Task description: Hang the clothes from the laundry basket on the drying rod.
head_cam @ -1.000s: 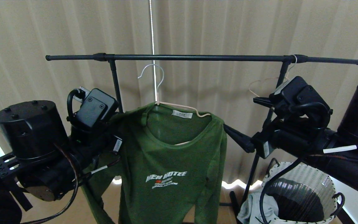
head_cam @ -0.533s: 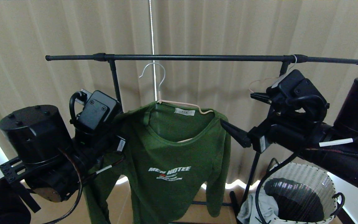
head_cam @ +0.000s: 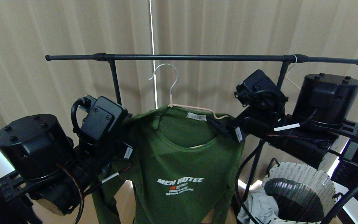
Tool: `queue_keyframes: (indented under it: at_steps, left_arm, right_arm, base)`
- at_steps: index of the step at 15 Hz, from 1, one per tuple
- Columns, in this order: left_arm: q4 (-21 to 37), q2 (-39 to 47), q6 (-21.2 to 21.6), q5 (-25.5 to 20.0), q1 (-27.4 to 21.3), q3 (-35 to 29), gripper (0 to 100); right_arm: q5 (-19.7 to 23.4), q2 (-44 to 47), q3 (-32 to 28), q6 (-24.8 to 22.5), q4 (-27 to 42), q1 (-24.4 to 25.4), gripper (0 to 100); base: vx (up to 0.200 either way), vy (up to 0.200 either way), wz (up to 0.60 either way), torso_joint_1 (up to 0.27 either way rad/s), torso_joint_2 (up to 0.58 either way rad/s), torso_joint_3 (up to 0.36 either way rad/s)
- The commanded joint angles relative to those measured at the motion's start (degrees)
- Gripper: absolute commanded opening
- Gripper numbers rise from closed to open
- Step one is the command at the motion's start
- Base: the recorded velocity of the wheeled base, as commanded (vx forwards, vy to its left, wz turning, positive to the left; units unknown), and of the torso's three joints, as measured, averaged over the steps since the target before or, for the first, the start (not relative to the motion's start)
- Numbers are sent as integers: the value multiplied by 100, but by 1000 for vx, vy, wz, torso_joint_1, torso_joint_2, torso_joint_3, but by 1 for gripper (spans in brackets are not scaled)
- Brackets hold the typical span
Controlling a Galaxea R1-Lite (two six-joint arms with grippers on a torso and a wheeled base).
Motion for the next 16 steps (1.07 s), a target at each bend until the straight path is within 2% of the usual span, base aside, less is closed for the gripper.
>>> queue_keyframes:
  at_steps: [1, 5, 9, 11, 12, 16]
  left_arm:
    - [-50, 0, -3, -2, -120, 89, 0]
    - [-76, 0, 5, -19, -164, 159, 0]
    - [-481, 0, -12, -28, -252, 396, 0]
    - [-490, 0, -12, -28, -252, 396, 0]
    - [-490, 0, -12, -28, -252, 396, 0]
    - [-481, 0, -3, -28, -261, 414, 0]
  right_arm:
    - [0, 196, -129, -10, 6, -16, 100]
    - [-17, 275, -182, -19, -3, -95, 100]
    - [-8, 398, -182, -19, -12, -95, 100]
    - [-8, 415, -182, -19, -12, -77, 100]
    - [-8, 415, -182, -19, -12, -77, 0]
    - [-8, 398, -164, -19, -12, -51, 0]
  base:
    - [0, 0, 0, 0, 0, 0]
    - [0, 0, 0, 0, 0, 0]
    - [0, 0, 0, 0, 0, 0]
    - [0, 0, 0, 0, 0, 0]
    - [0, 0, 0, 0, 0, 0]
    - [0, 0, 0, 0, 0, 0]
